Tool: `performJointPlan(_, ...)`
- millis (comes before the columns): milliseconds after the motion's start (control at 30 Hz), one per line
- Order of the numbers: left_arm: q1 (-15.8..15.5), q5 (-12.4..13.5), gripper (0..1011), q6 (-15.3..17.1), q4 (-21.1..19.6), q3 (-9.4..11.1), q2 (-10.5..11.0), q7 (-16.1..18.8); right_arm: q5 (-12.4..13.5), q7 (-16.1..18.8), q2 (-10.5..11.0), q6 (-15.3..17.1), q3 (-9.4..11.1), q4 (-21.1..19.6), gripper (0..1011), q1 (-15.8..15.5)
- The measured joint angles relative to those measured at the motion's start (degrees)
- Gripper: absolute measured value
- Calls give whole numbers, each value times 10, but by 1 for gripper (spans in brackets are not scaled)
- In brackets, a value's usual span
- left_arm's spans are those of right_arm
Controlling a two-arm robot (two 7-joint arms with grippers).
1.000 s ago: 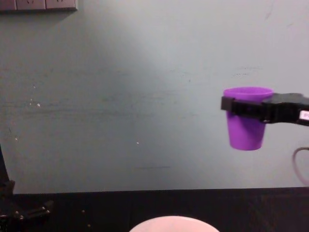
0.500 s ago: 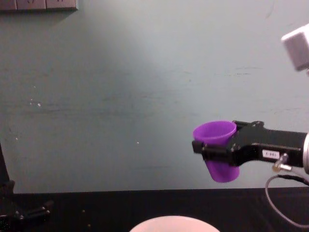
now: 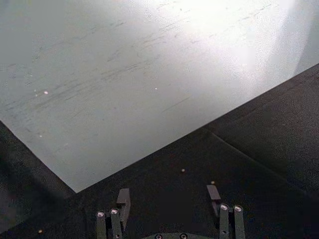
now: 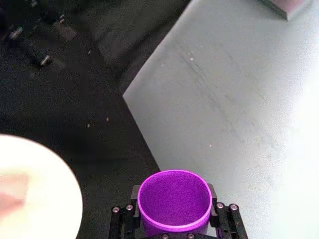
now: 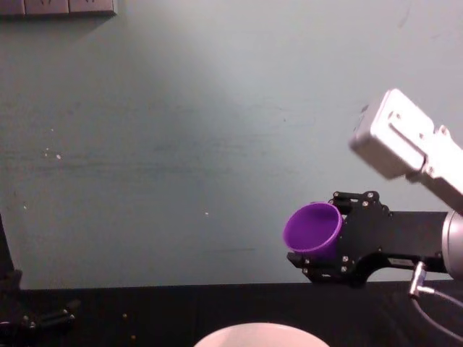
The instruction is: Pick up the cup and pour the mung beans from the cup into the bowl.
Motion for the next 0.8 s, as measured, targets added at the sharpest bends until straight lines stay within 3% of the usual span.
performJointPlan(533, 0, 0, 1000, 0, 0, 0, 0, 0, -203, -76, 42, -34, -46, -39, 751, -17)
performJointPlan(800, 0, 0, 1000, 0, 0, 0, 0, 0, -251, -88, 46, -37, -53, -44, 751, -22)
